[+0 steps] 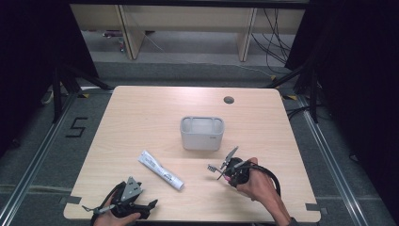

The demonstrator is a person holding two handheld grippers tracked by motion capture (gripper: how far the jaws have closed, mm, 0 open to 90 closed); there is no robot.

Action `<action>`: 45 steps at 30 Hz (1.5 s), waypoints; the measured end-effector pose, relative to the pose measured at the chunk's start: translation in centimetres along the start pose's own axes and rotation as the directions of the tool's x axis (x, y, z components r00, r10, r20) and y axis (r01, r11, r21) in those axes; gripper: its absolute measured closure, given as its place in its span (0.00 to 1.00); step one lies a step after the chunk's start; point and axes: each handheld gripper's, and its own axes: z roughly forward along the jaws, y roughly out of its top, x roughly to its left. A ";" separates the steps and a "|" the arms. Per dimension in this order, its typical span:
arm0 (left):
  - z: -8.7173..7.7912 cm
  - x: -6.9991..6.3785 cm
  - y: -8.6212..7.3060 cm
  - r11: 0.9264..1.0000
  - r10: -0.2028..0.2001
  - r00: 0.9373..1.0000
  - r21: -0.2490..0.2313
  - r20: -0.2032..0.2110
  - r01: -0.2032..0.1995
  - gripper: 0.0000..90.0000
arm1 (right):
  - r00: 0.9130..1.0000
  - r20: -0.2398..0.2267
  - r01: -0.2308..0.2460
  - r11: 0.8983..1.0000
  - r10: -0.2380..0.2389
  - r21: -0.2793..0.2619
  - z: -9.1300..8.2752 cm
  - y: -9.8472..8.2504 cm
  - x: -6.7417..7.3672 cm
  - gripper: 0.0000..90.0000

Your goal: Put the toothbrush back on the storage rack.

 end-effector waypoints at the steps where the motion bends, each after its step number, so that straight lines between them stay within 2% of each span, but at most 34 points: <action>1: 0.0 0.0 0.0 1.000 0.008 1.000 0.006 -0.007 -0.008 0.18 | 1.000 0.003 -0.004 1.000 0.004 -0.009 -0.2 -0.1 0.0 0.92; 8: 0.0 0.0 0.0 1.000 0.001 1.000 -0.002 -0.001 -0.001 0.18 | 1.000 0.006 -0.013 0.997 0.014 -0.076 -1.9 -0.7 -0.3 0.93; 10: -0.1 0.1 0.0 1.000 0.017 1.000 0.012 -0.006 -0.017 0.18 | 1.000 0.006 -0.016 0.995 0.017 -0.097 -2.5 -0.8 -0.4 0.93; 12: 0.0 0.0 0.0 1.000 0.002 1.000 -0.004 0.003 -0.002 0.18 | 1.000 0.002 -0.025 0.992 0.026 -0.121 -3.2 -1.0 -0.5 0.93; 13: 0.0 0.1 0.0 1.000 0.011 1.000 0.008 -0.007 -0.011 0.18 | 1.000 0.007 -0.017 0.990 0.018 -0.140 -3.5 -1.1 -0.7 0.93; 14: 0.0 0.0 0.0 1.000 0.002 1.000 0.001 -0.001 -0.002 0.18 | 1.000 0.008 -0.014 0.988 0.016 -0.154 -3.8 -1.1 -0.8 0.93; 15: 0.0 0.0 0.0 1.000 0.000 1.000 -0.001 -0.001 0.000 0.18 | 1.000 0.007 -0.027 0.983 0.028 -0.182 -4.1 -1.2 -0.9 0.93; 16: 0.0 0.1 0.0 1.000 0.014 1.000 0.007 -0.007 -0.014 0.18 | 0.999 0.014 -0.035 0.980 0.039 -0.196 -4.3 -1.3 -0.9 0.93; 18: -0.1 0.1 0.0 1.000 0.014 1.000 0.008 -0.007 -0.014 0.18 | 0.999 0.006 -0.035 0.969 0.038 -0.243 -4.8 -1.4 -1.4 0.93; 20: 0.0 0.0 0.0 1.000 0.001 1.000 -0.001 0.001 -0.001 0.18 | 0.998 0.009 -0.052 0.957 0.057 -0.287 -5.3 -1.6 -1.9 0.93; 21: -0.1 0.1 0.0 1.000 0.017 1.000 0.011 -0.007 -0.017 0.18 | 0.998 0.020 -0.043 0.950 0.052 -0.309 -5.4 -1.6 -2.1 0.93; 22: -0.1 0.1 0.0 1.000 0.014 1.000 0.010 -0.006 -0.014 0.18 | 0.998 0.015 -0.059 0.945 0.068 -0.320 -5.6 -1.7 -2.1 0.93; 23: -0.1 0.1 0.0 1.000 0.014 1.000 0.010 -0.006 -0.014 0.18 | 0.997 0.009 -0.064 0.934 0.071 -0.351 -5.6 -1.7 -2.3 0.93; 24: 0.0 0.0 0.0 1.000 0.000 1.000 0.000 0.000 0.000 0.18 | 0.996 0.004 -0.078 0.928 0.086 -0.365 -5.8 -1.7 -2.3 0.93; 25: 0.0 0.0 0.0 1.000 -0.001 1.000 0.001 0.000 0.001 0.18 | 0.996 -0.003 -0.082 0.928 0.087 -0.363 -6.0 -1.7 -2.5 0.93; 26: 0.0 0.0 0.0 1.000 0.002 1.000 0.002 0.000 -0.002 0.18 | 0.996 -0.015 -0.092 0.920 0.093 -0.381 -6.0 -1.7 -2.5 0.93; 27: -0.1 0.1 0.0 1.000 0.011 1.000 0.008 -0.008 -0.010 0.18 | 0.997 0.003 -0.072 0.911 0.081 -0.405 -6.0 -1.6 -2.7 0.93; 28: -0.1 0.1 0.0 1.000 0.012 1.000 0.009 -0.008 -0.012 0.18 | 0.997 -0.004 -0.076 0.917 0.080 -0.391 -6.2 -1.6 -2.7 0.93; 29: -0.1 0.1 0.0 1.000 0.012 1.000 0.009 -0.008 -0.012 0.18 | 0.997 -0.004 -0.076 0.917 0.080 -0.391 -6.2 -1.6 -2.7 0.93; 30: 0.0 0.1 0.0 1.000 -0.001 1.000 -0.001 -0.003 0.001 0.18 | 0.997 0.012 -0.066 0.900 0.079 -0.431 -6.4 -1.4 -3.1 0.93; 31: 0.0 0.1 0.0 1.000 -0.001 1.000 -0.002 -0.001 0.001 0.18 | 0.997 0.002 -0.069 0.896 0.078 -0.438 -6.6 -1.3 -3.3 0.93; 32: 0.0 0.0 0.0 1.000 -0.001 1.000 -0.001 -0.001 0.001 0.18 | 0.997 0.000 -0.073 0.887 0.082 -0.456 -6.6 -1.2 -3.4 0.93; 33: 0.0 0.0 0.0 1.000 0.000 1.000 -0.002 -0.001 0.000 0.18 | 0.997 -0.011 -0.072 0.884 0.076 -0.461 -6.9 -1.1 -3.5 0.93; 34: 0.0 0.1 0.0 1.000 -0.002 1.000 -0.002 -0.002 0.002 0.18 | 0.997 -0.011 -0.076 0.874 0.081 -0.480 -7.0 -1.0 -3.6 0.93; 35: -0.1 0.1 0.0 1.000 0.009 1.000 0.010 -0.004 -0.009 0.18 | 0.996 -0.018 -0.085 0.868 0.087 -0.489 -7.0 -0.9 -3.7 0.93; 36: -0.1 0.2 0.0 1.000 0.010 1.000 0.015 -0.004 -0.010 0.18 | 0.996 -0.028 -0.090 0.872 0.088 -0.482 -7.1 -0.8 -3.8 0.93; 38: -0.1 0.2 0.0 1.000 0.011 1.000 0.014 -0.004 -0.011 0.18 | 0.993 -0.029 -0.112 0.858 0.112 -0.502 -7.1 -0.5 -4.1 0.93; 39: -0.1 0.2 0.0 1.000 0.011 1.000 0.014 -0.004 -0.011 0.18 | 0.992 -0.042 -0.127 0.862 0.123 -0.491 -7.2 -0.4 -4.2 0.93; 40: 0.0 0.2 -0.1 1.000 0.009 1.000 0.005 -0.003 -0.008 0.18 | 0.990 -0.043 -0.139 0.843 0.137 -0.520 -7.0 -0.3 -4.2 0.93; 41: -0.1 0.2 0.0 1.000 0.009 1.000 0.006 -0.003 -0.009 0.18 | 0.995 -0.030 -0.100 0.841 0.099 -0.532 -7.0 -0.1 -4.6 0.93; 42: -0.1 0.2 -0.1 1.000 0.009 1.000 0.004 -0.003 -0.009 0.18 | 0.992 -0.046 -0.124 0.844 0.117 -0.522 -7.2 0.0 -4.6 0.93; 43: -0.1 0.2 -0.1 1.000 0.008 1.000 0.004 -0.003 -0.008 0.18 | 0.992 -0.047 -0.125 0.833 0.119 -0.538 -7.3 0.2 -4.8 0.93; 44: -0.1 0.2 -0.1 1.000 0.008 1.000 0.004 -0.003 -0.008 0.18 | 0.992 -0.047 -0.125 0.833 0.119 -0.538 -7.3 0.2 -4.8 0.93; 45: 0.0 0.2 -0.1 1.000 0.008 1.000 0.007 -0.003 -0.008 0.18 | 0.991 -0.048 -0.130 0.822 0.124 -0.554 -7.4 0.5 -5.0 0.93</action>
